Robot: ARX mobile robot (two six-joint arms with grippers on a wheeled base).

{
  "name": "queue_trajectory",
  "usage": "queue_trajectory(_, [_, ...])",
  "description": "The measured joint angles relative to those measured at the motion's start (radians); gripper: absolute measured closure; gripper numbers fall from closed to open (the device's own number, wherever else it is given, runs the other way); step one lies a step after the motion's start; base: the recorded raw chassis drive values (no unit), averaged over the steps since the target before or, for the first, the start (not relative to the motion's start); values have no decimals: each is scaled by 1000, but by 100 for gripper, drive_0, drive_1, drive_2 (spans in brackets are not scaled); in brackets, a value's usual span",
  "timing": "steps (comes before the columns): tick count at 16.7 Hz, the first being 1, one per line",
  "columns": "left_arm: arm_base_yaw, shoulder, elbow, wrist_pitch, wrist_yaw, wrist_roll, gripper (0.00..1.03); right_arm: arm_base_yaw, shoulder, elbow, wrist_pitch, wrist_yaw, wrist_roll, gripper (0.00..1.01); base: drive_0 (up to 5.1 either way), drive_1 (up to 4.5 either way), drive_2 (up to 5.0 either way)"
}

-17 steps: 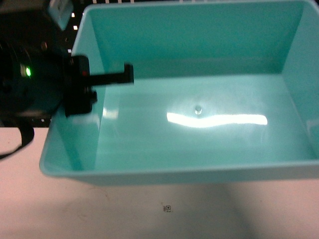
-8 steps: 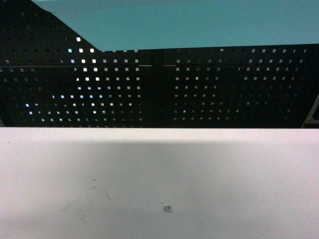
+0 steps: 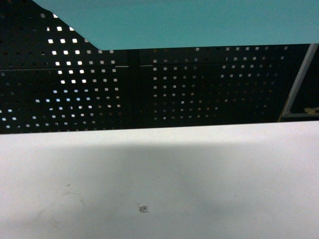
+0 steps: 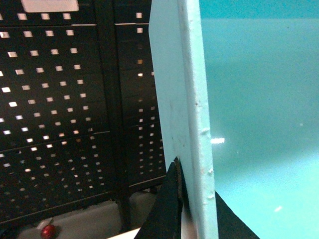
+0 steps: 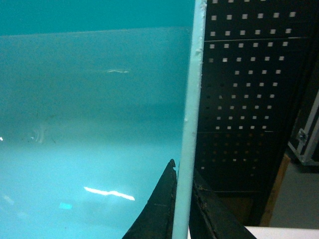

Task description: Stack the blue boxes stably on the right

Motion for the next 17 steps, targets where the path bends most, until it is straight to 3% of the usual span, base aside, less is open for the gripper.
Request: queue_trajectory(17, [-1, 0, 0, 0, 0, 1, 101, 0, 0, 0, -1, 0, 3, 94, -161, -161, -161])
